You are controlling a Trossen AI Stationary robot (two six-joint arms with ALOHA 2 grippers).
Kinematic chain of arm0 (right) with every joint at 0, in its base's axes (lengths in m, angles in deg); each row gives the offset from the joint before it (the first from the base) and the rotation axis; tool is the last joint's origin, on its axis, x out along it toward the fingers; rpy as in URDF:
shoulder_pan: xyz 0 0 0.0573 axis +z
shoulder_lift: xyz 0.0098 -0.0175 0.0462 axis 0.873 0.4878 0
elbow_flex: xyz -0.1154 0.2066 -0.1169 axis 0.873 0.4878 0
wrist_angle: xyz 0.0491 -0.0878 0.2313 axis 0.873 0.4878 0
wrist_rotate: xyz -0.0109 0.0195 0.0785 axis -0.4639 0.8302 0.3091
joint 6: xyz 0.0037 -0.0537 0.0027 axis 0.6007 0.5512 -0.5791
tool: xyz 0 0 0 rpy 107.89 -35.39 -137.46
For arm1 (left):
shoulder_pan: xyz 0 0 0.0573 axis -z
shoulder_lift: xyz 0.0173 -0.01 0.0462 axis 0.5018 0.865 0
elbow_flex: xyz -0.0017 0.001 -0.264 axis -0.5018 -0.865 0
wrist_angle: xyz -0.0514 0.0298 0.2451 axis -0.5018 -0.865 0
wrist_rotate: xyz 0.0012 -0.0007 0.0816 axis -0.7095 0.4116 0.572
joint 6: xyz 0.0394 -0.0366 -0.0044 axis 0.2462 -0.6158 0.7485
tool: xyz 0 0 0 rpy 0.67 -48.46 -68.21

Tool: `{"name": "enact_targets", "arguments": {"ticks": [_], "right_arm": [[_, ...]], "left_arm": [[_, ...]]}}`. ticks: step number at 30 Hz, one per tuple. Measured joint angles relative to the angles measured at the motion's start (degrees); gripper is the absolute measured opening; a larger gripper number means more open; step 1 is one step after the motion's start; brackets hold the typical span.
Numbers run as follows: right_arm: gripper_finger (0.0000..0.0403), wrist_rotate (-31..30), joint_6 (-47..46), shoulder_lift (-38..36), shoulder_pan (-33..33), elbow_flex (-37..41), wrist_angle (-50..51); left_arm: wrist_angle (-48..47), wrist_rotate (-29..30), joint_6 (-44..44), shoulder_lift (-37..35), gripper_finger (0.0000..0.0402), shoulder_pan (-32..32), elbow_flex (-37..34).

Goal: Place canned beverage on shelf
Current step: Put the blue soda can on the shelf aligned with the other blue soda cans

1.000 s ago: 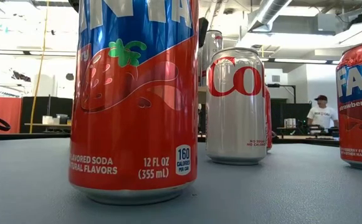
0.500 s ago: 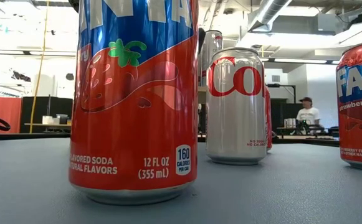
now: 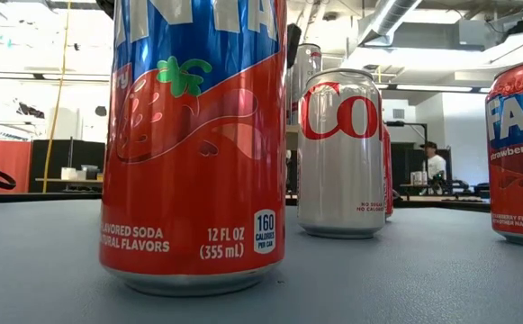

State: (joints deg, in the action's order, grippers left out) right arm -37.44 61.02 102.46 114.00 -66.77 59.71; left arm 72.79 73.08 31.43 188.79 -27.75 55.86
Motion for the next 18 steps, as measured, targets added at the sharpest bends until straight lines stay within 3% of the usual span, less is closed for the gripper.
{"name": "enact_targets", "arguments": {"ticks": [18], "right_arm": [[0.0, 0.0, -0.4, 0.0, 1.2, 0.0, 0.1]], "left_arm": [[0.3, 2.1, 1.1, 1.3, 0.0, -2.3, 0.1]]}}
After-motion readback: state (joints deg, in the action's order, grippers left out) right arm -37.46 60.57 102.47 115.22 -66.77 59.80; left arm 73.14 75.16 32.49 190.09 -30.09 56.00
